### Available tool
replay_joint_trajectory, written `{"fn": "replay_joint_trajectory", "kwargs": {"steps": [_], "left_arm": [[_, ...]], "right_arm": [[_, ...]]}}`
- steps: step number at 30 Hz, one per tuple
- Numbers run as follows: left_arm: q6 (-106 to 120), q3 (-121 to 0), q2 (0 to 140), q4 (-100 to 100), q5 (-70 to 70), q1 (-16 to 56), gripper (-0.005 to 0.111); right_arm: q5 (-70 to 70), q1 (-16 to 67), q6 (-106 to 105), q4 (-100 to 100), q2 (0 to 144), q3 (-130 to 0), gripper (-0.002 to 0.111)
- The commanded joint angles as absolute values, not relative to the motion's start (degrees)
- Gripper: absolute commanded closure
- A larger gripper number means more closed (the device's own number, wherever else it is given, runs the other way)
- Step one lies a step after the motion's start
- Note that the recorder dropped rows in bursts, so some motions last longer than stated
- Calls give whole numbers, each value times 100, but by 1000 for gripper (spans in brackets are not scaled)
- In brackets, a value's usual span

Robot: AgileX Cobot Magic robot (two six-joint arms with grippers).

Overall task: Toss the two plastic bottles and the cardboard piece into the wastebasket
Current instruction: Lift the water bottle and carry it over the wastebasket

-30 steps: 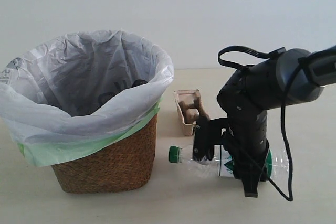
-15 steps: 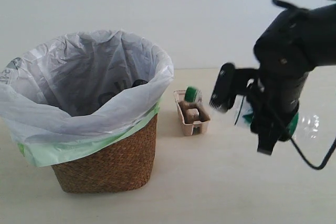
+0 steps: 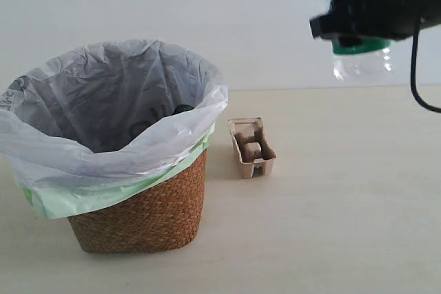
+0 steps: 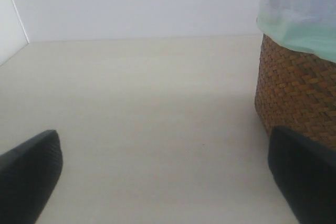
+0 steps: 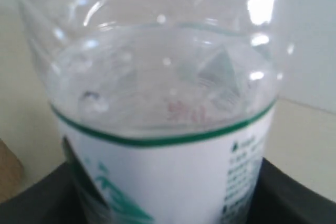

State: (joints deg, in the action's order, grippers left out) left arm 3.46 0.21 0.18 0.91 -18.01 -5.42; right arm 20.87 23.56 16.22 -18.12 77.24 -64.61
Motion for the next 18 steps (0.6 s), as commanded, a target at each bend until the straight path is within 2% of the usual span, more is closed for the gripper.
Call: {"fn": "replay_joint_trajectory", "kwargs": {"steps": [1,11,15,18], "left_arm": [[296,0,0,102,-1758,-513,-1],[296,0,0,102,-1758,-513,-1],[296,0,0,102,-1758,-513,-1],[296,0,0,102,-1758,-513,-1]], "right_arm": [[558,2381,2978,-1513,7594,-6474,108],[-1279,3995,4091,-1238,7873,-6474,108],[-2138,4252,4194,-1305,7890,-6474,108],[-2051,4252,4156,-1333,7896,-6474,108]]}}
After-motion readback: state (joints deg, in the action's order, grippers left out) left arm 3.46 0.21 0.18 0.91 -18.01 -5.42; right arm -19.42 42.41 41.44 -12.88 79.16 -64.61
